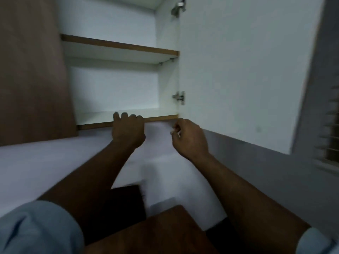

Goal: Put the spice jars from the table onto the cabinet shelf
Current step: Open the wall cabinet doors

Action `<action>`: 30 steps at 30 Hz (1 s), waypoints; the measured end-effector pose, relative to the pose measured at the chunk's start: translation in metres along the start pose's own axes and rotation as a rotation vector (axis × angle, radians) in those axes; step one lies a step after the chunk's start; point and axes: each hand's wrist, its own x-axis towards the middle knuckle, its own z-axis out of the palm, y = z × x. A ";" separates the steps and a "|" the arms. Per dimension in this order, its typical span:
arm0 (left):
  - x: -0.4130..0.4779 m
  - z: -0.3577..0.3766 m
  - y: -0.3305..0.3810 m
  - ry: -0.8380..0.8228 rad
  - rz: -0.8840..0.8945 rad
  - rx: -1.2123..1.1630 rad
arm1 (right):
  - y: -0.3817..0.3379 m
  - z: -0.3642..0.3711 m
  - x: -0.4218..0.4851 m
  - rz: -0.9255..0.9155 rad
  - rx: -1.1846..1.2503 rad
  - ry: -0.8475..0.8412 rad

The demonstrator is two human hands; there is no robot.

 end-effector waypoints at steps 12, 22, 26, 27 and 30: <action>-0.027 -0.016 -0.191 -0.151 0.041 0.896 | -0.166 0.157 0.033 -0.170 0.518 -0.280; -0.062 -0.052 -0.204 -0.011 0.222 0.717 | -0.212 0.200 0.008 0.025 1.001 -0.515; -0.089 -0.088 -0.209 0.046 0.252 0.628 | -0.244 0.174 -0.007 -0.012 1.134 -0.523; -0.096 -0.097 -0.209 0.043 0.270 0.645 | -0.250 0.166 -0.012 -0.024 1.161 -0.516; -0.126 -0.119 -0.210 0.074 0.289 0.644 | -0.267 0.142 -0.037 -0.010 1.256 -0.476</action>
